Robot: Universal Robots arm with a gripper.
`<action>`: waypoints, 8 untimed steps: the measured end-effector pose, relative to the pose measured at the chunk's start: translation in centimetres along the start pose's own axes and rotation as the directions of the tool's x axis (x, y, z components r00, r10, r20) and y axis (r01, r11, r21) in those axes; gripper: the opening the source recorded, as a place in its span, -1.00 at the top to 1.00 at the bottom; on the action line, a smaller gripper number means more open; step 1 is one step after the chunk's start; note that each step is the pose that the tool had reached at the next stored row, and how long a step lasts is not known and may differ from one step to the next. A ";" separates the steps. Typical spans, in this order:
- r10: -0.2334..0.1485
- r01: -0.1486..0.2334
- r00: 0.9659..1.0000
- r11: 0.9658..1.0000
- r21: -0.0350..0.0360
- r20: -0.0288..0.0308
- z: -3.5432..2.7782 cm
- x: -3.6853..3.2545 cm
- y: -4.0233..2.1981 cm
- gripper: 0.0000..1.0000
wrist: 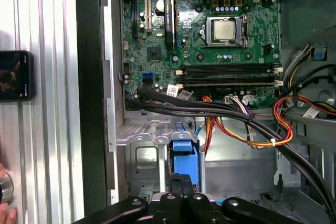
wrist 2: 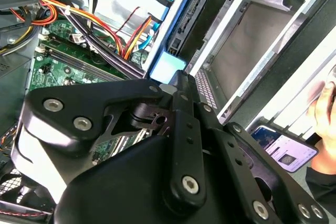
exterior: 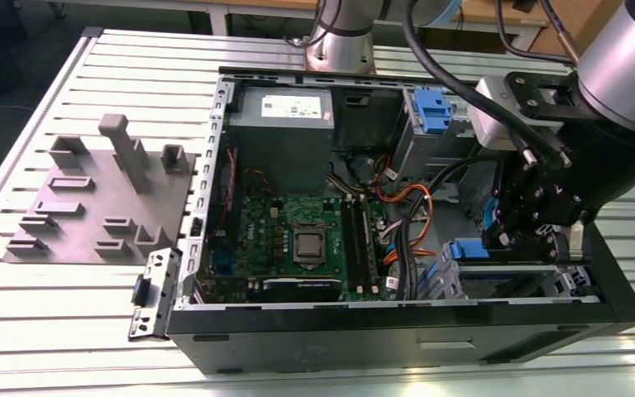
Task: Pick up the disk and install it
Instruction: 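Insert the first disk wire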
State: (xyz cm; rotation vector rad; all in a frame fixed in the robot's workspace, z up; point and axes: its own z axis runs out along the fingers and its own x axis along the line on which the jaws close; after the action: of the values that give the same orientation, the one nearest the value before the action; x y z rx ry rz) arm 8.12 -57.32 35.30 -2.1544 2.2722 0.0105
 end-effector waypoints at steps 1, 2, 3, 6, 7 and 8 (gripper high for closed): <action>0.000 0.000 1.000 1.000 0.000 0.000 -0.01 0.00 -0.01 0.79; 0.000 0.000 1.000 1.000 0.000 0.000 -0.01 0.00 -0.02 0.79; 0.000 0.000 1.000 1.000 0.000 0.000 0.00 0.00 -0.03 0.79; 0.000 0.000 1.000 1.000 0.000 0.000 0.00 -0.02 -0.55 0.79; 0.000 0.000 1.000 1.000 -0.001 0.000 0.00 -0.04 -0.92 0.79; 0.000 0.000 1.000 1.000 -0.002 0.000 0.00 -0.06 -1.28 0.79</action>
State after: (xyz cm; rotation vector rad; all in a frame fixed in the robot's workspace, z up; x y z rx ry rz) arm 9.40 -57.33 35.30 -2.1553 2.2730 0.0122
